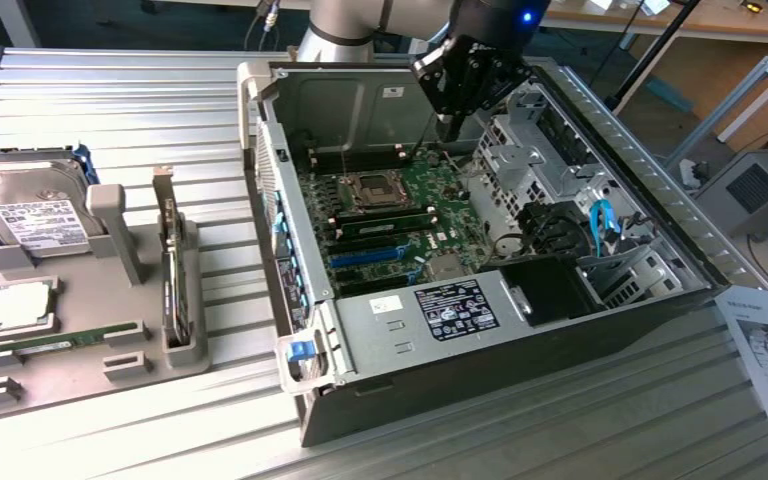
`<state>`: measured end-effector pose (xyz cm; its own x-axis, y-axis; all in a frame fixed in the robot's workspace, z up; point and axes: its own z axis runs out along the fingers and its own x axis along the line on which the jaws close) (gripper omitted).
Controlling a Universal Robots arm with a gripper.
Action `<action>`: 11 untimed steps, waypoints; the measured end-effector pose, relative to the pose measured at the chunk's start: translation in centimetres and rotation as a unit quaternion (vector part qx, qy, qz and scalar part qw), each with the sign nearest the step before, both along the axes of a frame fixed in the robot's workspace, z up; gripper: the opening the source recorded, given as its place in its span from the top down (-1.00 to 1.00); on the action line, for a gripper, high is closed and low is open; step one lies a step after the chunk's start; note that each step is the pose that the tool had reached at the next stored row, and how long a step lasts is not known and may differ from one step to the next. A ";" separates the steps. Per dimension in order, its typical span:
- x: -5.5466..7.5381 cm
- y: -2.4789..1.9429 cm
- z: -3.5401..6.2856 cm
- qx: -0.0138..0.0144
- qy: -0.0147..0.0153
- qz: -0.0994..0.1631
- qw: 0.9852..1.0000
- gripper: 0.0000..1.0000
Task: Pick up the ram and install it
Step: 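Press down the ram until it locks into place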
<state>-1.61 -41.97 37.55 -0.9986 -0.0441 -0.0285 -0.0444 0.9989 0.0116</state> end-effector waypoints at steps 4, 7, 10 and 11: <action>0.0 0.00 0.00 0.000 0.000 0.000 1.000 0.79; 0.0 0.00 0.00 0.000 0.001 0.000 1.000 0.79; 0.2 0.00 0.00 0.000 0.004 -0.001 1.000 0.79; 0.2 0.00 0.00 0.000 0.005 -0.001 1.000 0.79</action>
